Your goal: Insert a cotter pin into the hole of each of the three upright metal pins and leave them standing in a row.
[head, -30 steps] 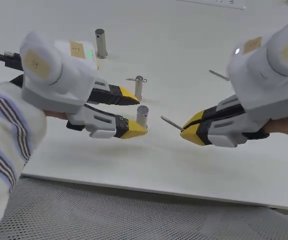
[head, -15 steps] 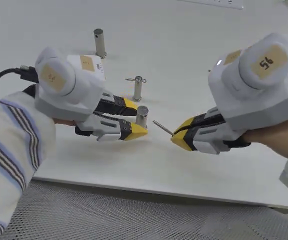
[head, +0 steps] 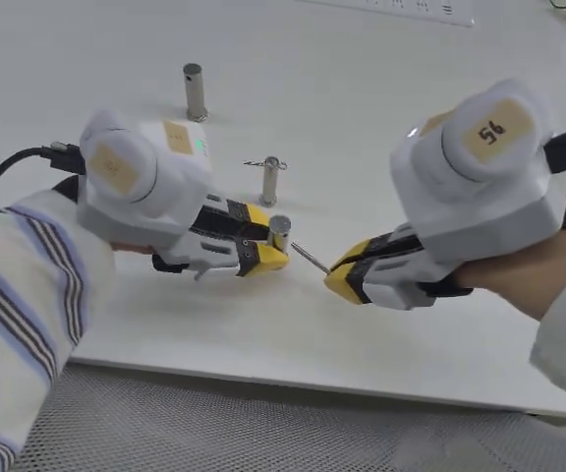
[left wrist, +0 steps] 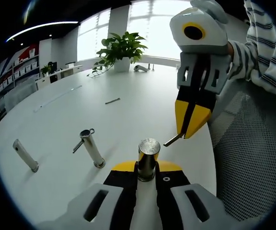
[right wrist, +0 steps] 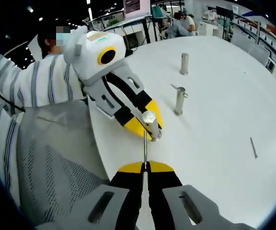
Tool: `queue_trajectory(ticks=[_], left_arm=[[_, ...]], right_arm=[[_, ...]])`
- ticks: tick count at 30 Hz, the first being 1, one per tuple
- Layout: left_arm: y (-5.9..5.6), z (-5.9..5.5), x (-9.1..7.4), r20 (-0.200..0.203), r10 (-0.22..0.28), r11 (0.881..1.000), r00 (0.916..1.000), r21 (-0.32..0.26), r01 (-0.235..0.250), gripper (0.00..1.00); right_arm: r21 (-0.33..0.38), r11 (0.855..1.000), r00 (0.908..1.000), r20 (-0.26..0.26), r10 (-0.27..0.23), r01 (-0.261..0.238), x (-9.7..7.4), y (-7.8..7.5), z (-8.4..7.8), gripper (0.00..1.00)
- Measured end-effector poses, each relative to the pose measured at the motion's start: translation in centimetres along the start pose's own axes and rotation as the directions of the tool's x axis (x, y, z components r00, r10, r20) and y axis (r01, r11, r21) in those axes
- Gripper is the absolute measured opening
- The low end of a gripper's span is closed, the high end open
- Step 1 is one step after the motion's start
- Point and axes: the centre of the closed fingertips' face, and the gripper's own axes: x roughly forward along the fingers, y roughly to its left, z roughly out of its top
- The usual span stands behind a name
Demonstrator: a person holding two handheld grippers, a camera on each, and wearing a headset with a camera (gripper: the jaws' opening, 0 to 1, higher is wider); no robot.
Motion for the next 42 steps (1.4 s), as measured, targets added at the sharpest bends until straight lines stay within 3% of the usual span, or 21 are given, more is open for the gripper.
queue_trajectory(ticks=[27, 42], left_arm=[[-0.2, -0.4, -0.8, -0.04, 0.0, 1.0, 0.9992, -0.011, 0.0, 0.12], [-0.3, -0.3, -0.9, -0.049, -0.013, 1.0, 0.9987, 0.012, 0.014, 0.12]], right_arm=[[0.0, 1.0, 0.9996, 0.01, -0.025, 0.025, 0.2, -1.0, 0.8, 0.03], [-0.169, 0.986, 0.9998, -0.02, -0.008, 0.004, 0.3, -1.3, 0.9, 0.03]])
